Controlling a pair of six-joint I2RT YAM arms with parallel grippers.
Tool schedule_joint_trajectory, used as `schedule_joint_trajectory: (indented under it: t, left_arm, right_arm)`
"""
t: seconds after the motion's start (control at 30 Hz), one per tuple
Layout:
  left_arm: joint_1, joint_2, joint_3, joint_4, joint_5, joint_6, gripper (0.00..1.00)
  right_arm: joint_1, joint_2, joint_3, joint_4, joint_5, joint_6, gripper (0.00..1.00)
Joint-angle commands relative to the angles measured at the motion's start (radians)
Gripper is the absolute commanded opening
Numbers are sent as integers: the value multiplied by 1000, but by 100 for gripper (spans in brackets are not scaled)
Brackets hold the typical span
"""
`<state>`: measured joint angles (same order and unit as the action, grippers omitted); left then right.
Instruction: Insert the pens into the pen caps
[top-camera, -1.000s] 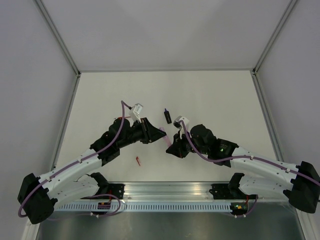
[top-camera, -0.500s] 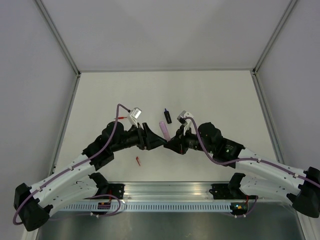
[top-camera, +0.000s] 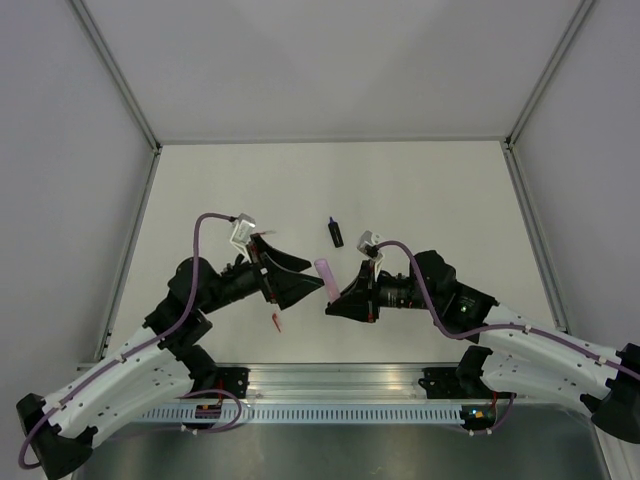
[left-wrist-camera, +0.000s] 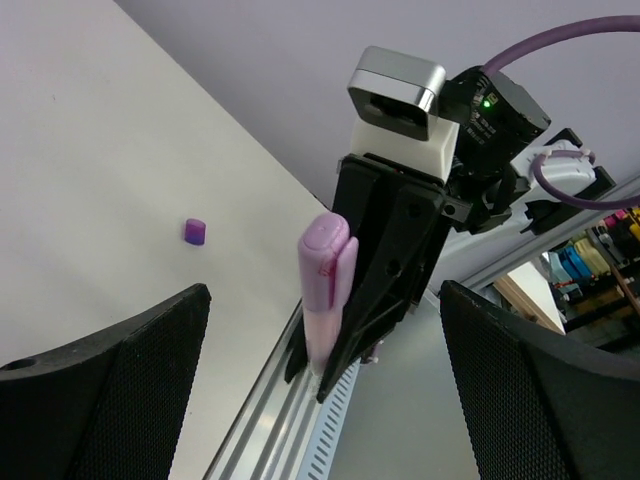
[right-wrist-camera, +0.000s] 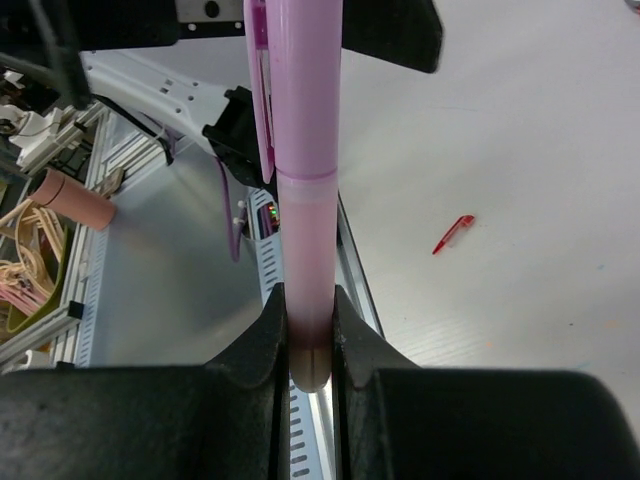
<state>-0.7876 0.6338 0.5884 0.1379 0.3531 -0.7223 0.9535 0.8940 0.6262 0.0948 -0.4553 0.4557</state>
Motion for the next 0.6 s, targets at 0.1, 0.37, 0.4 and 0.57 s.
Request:
schedule_joint_trajectory:
  t: [0.1,0.37,0.4,0.57]
  left_arm:
    - [-2,87,74,42,-22,78,99]
    - [-1,90,44,152,-37,52,98]
    - [-1,87,38,169,-34,49,98]
    - [-2,76,13,233,-10,32,97]
  right_arm:
    - [8,-26,-19,120,-94,57,0]
    - [17,-15,-51,184,-109,93,0]
    - [16,-15,-52,186,-109,95,0]
    - [18,-20,-56,191,-108,100,0]
